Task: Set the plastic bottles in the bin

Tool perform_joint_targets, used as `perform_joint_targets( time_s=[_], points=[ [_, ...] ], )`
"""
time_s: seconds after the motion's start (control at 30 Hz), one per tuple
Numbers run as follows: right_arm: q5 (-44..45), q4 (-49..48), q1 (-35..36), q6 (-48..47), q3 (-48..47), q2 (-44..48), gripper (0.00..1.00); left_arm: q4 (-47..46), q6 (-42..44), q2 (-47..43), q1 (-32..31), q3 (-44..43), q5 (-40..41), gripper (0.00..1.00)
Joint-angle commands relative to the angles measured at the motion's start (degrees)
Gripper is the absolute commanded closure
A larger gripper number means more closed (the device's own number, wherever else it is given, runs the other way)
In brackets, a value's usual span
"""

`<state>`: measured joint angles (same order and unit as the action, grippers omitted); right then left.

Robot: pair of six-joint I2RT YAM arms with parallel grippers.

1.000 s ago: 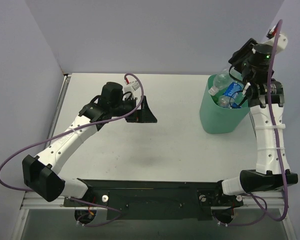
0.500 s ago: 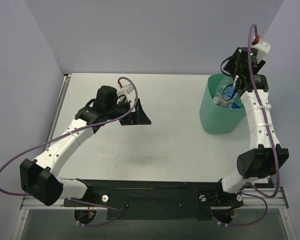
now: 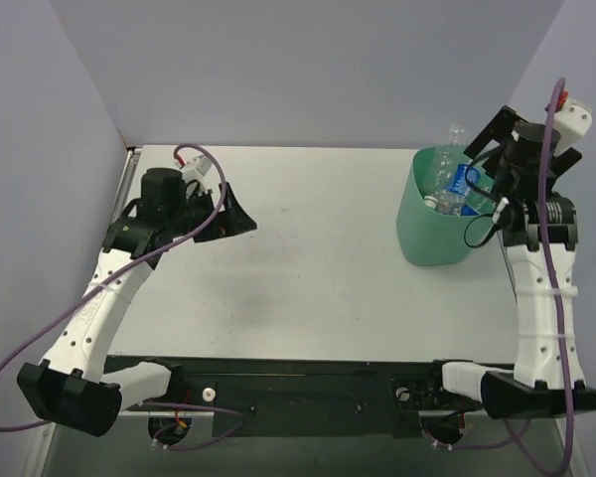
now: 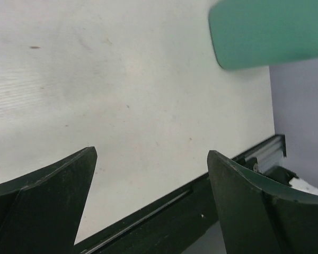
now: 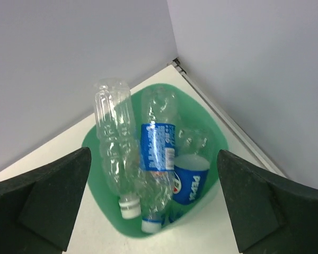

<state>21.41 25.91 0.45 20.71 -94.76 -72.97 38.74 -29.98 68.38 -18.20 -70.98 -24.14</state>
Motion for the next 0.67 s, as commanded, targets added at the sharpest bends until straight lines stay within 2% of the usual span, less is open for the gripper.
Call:
perform_joint_targets(
  time_s=[0.0, 0.1, 0.23, 0.33, 0.5, 0.63],
  points=[
    [3.81, 9.58, 0.25, 3.71, 5.71, 7.03, 0.0, 6.42, 3.34, -4.13, 4.39, -5.83, 9.97, 0.03],
    [5.74, 10.21, 0.78, 4.95, 14.58, 15.8, 0.0, 8.1, 3.79, -5.71, 5.45, -6.54, 18.39, 0.03],
    [5.92, 12.58, 1.05, 5.92, 24.26, 25.92, 0.0, 7.14, 3.43, -8.08, 5.45, -4.53, 22.73, 0.03],
    [5.4, 16.79, 1.4, 8.46, 31.89, 31.12, 0.0, 5.82, 2.47, -10.1, 5.54, -2.33, 23.61, 0.03],
    [3.99, 18.47, 1.4, 11.63, 43.5, 38.51, 0.0, 3.45, 1.15, -12.04, 5.54, 1.81, 23.0, 0.04],
    [4.78, 18.65, 1.4, 11.81, 44.49, 38.87, 0.0, 3.71, 1.24, -12.39, 5.45, 2.16, 22.03, 0.04]
  ],
)
